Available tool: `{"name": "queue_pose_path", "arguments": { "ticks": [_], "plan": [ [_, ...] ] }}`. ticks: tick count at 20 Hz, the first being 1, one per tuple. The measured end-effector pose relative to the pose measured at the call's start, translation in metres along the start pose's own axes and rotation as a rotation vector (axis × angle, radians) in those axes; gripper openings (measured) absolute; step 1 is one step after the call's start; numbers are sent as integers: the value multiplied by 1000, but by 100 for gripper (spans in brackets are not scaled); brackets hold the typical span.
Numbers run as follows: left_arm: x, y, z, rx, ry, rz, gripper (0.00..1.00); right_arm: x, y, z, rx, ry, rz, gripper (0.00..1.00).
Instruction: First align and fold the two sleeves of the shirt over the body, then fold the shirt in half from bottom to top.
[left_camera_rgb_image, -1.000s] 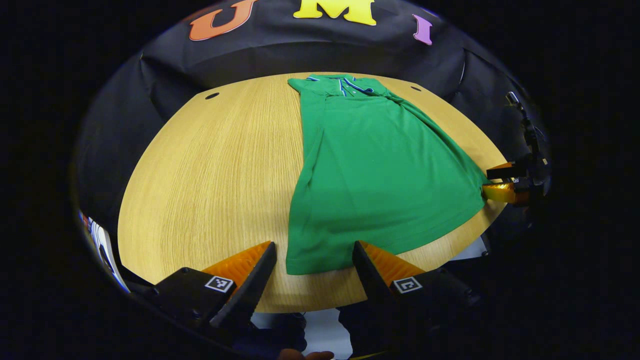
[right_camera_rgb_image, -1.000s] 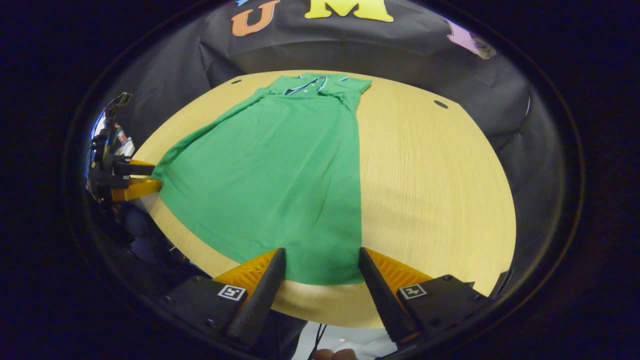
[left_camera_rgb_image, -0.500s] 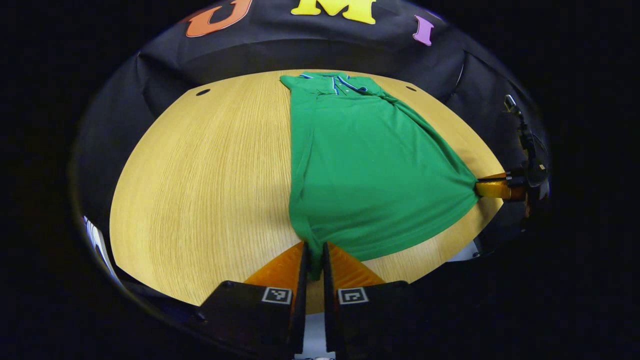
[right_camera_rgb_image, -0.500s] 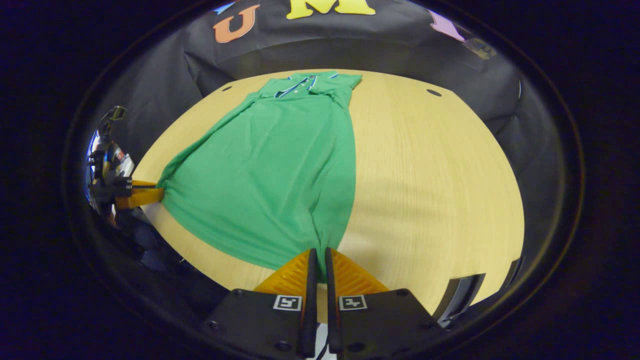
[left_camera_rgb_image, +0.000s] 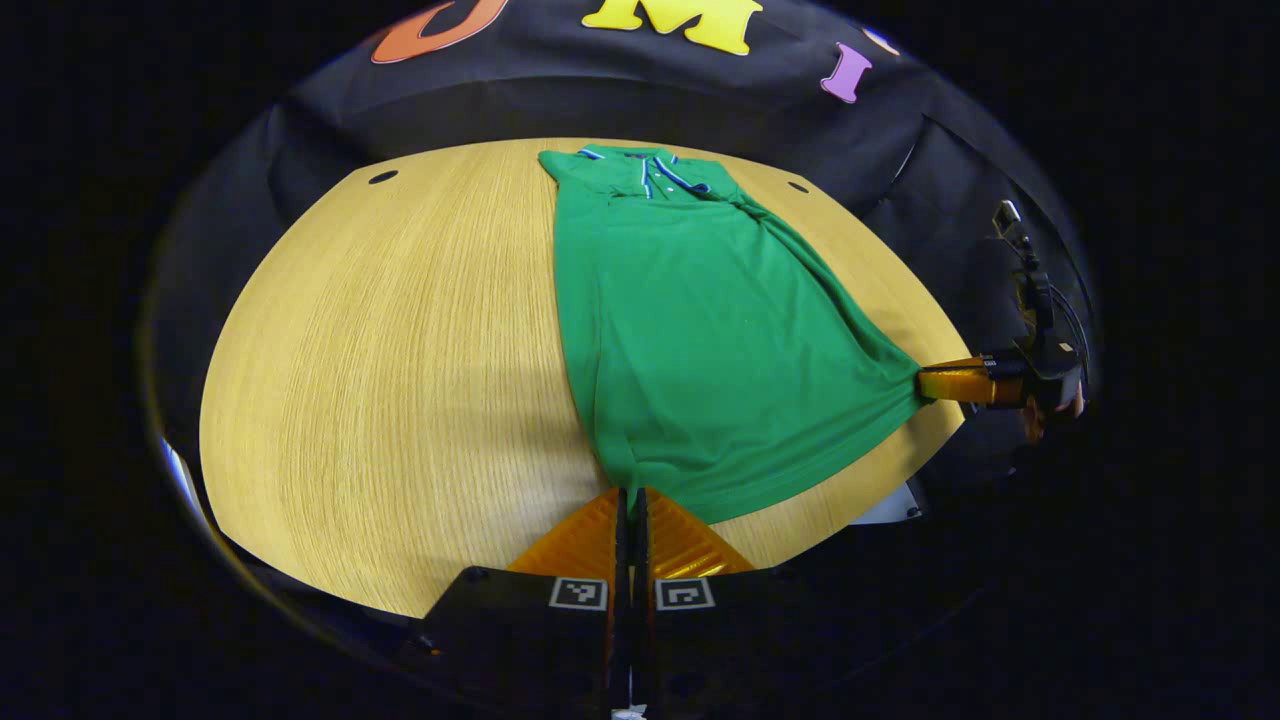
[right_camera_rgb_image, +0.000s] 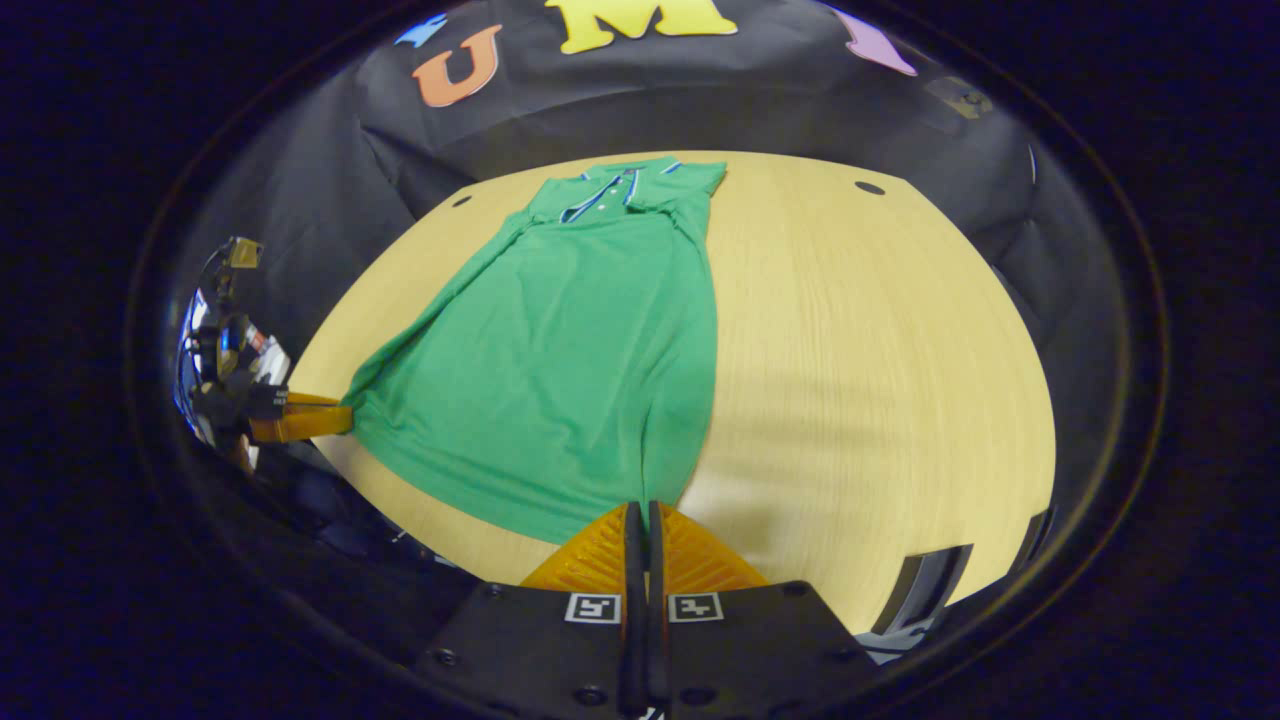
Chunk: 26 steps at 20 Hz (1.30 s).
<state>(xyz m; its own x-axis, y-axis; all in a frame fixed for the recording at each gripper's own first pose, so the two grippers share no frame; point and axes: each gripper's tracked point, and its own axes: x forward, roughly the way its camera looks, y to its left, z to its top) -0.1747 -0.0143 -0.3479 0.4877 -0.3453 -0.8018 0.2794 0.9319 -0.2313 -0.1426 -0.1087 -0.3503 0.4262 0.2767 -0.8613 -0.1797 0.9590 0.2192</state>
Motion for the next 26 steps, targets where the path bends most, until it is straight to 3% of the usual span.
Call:
{"name": "queue_pose_path", "arguments": {
  "ticks": [4, 11, 20, 26],
  "plan": [
    [-8, -1, 23, 16, -48, -29, 4, -12, -3, 29, 67, -42, 6, 2],
    [-21, -5, 81, 26, -155, -84, 4, -26, 10, 89, 75, -123, 28, 3],
    [-30, 17, 193, 23, -330, -63, 4, -37, 8, 195, 82, -239, 63, 2],
    [-24, 32, 268, 38, -416, -41, 4, -31, 5, 271, 27, -315, 64, 0]
  ]
}}
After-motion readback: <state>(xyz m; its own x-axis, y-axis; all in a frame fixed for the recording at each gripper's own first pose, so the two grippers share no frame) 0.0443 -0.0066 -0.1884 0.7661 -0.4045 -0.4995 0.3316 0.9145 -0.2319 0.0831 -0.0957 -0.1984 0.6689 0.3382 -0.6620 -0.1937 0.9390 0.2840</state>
